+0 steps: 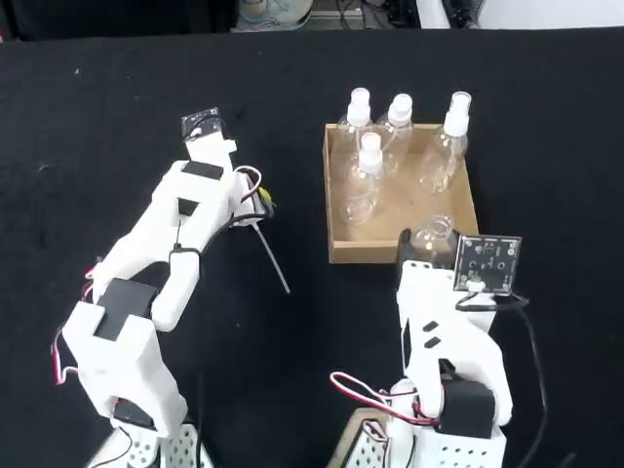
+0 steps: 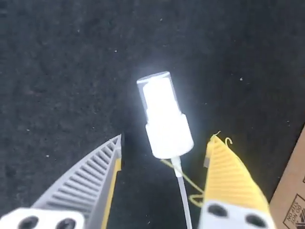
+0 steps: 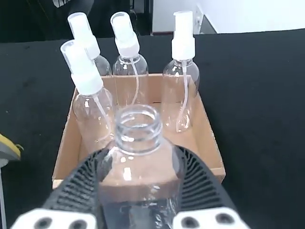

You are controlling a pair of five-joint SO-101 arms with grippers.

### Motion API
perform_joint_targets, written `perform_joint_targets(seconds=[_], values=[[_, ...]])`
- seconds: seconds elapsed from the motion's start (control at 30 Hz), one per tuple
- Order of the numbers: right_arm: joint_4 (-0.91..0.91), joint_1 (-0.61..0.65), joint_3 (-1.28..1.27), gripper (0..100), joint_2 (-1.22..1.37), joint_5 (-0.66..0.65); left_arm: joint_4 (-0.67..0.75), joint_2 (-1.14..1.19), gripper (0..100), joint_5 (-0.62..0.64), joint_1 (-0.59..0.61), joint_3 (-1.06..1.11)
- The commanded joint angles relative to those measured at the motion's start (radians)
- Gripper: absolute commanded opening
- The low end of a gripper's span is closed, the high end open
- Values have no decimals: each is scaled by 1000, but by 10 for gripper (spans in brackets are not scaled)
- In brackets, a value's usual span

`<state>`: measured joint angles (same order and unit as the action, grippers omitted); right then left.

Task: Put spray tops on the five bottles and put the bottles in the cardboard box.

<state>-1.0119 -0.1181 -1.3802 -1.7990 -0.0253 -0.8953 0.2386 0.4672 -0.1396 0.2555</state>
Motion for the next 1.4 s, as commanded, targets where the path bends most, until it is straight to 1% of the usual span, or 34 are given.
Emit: perform_joint_targets(seconds=[0.0, 0.13, 0.2, 0.3, 0.4, 0.53, 0.63, 0.7, 0.8, 0.83, 0.9, 1.0, 1.07, 1.2, 1.37], values=[[-3, 11, 4, 11, -94, 8, -3, -23, 224, 6, 13, -58], [-3, 8, 4, 11, -94, 8, 20, -15, 82, 8, 8, -62], [-3, 8, 4, 11, -94, 8, 9, -17, 29, 5, 10, -59], [-3, 8, 2, 11, -94, 8, -86, -28, 36, 0, 25, -81], [-5, 8, 2, 11, -94, 8, -249, -26, 37, -23, 87, -160], [-5, 8, 2, 11, -94, 8, -443, -18, 41, -186, 166, -242], [-5, 8, 2, 11, -94, 8, -526, -17, 51, -308, 226, -262], [-5, 8, 2, 11, -94, 8, -545, -17, 114, -361, 263, -252], [-5, 8, 2, 11, -94, 8, -545, -15, 234, -405, 311, -225], [-5, 8, 2, 11, -94, 8, -548, -15, 259, -420, 321, -222], [-5, 8, 2, 11, -94, 8, -551, -15, 265, -470, 335, -220], [-5, 9, 2, 11, -94, 8, -548, -15, 247, -539, 340, -214], [-5, 9, 2, 11, -94, 8, -546, -8, 245, -563, 337, -213], [-3, 9, 4, 11, -94, 8, -551, 51, 245, -565, 331, -271], [-2, 11, 4, 11, -94, 8, -551, 178, 245, -471, 328, -344]])
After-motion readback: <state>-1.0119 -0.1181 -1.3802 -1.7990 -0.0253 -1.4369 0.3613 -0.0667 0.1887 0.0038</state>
